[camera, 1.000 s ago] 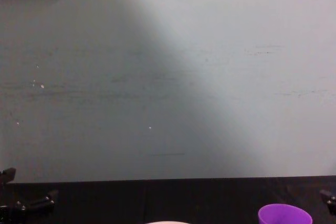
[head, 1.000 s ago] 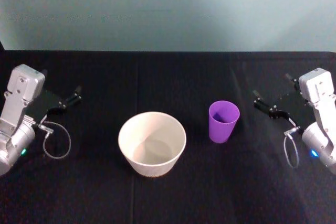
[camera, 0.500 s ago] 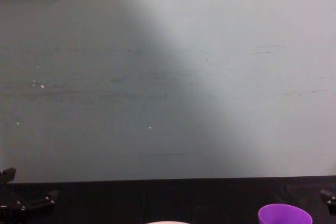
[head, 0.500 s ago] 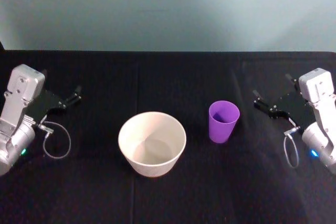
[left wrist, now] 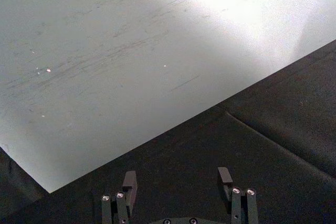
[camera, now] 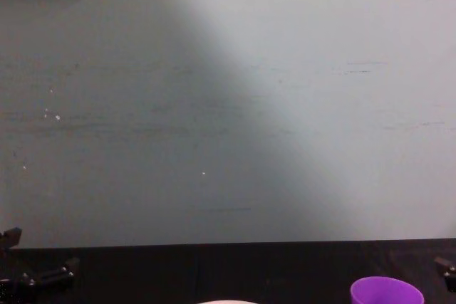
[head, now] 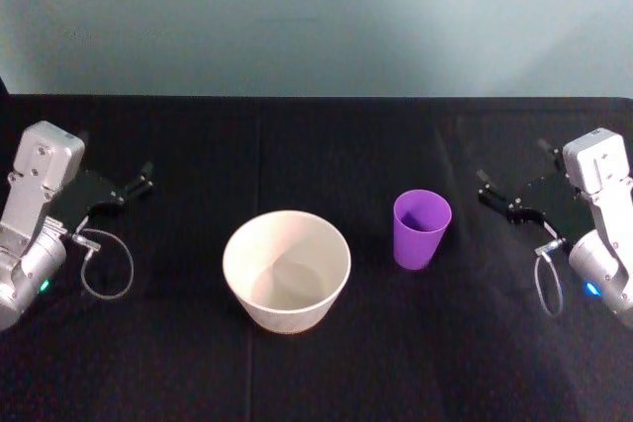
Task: Pick up the cup and pour the mung beans from the cup into the bowl.
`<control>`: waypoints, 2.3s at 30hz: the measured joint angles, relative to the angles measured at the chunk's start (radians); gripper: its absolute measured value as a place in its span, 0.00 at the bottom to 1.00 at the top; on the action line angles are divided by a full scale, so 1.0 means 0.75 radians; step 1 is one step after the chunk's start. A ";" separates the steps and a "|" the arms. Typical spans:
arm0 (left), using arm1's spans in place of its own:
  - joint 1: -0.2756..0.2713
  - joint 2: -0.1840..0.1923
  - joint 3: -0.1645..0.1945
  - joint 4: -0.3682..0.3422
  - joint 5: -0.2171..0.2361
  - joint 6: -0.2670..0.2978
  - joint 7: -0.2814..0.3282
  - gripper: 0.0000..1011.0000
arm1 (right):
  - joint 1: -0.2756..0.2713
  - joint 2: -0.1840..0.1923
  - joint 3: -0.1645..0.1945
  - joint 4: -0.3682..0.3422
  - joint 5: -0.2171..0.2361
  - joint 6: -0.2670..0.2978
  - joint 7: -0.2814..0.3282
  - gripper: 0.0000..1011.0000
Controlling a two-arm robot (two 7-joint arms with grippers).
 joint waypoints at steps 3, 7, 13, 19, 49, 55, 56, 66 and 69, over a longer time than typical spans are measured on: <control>0.000 0.000 0.000 0.000 0.000 0.000 0.000 0.99 | 0.000 0.000 0.000 0.000 0.000 0.000 0.000 0.99; 0.000 0.000 0.000 0.000 0.000 0.000 0.000 0.99 | 0.000 0.000 0.000 0.000 0.000 0.000 0.000 0.99; 0.000 0.000 0.000 0.000 0.000 0.000 0.000 0.99 | 0.000 0.000 0.000 0.000 0.000 0.000 0.000 0.99; 0.000 0.000 0.000 0.000 0.000 0.000 0.000 0.99 | 0.000 0.000 0.000 0.000 0.000 0.000 0.000 0.99; 0.000 0.000 0.000 0.000 0.000 0.000 0.000 0.99 | -0.225 0.033 0.062 -0.233 -0.044 0.094 -0.004 0.99; 0.000 0.000 0.000 0.000 0.000 0.000 0.000 0.99 | -0.286 0.039 0.069 -0.290 -0.045 0.122 0.020 0.99; 0.000 0.000 0.000 0.000 0.000 0.000 0.000 0.99 | -0.292 0.039 0.069 -0.296 -0.044 0.123 0.025 0.99; 0.000 0.000 0.000 0.000 0.000 0.000 0.000 0.99 | -0.334 0.000 0.069 -0.336 0.000 0.122 0.128 0.99; 0.000 0.000 0.000 0.000 0.000 0.000 0.000 0.99 | -0.329 -0.026 0.067 -0.313 0.021 0.109 0.157 0.99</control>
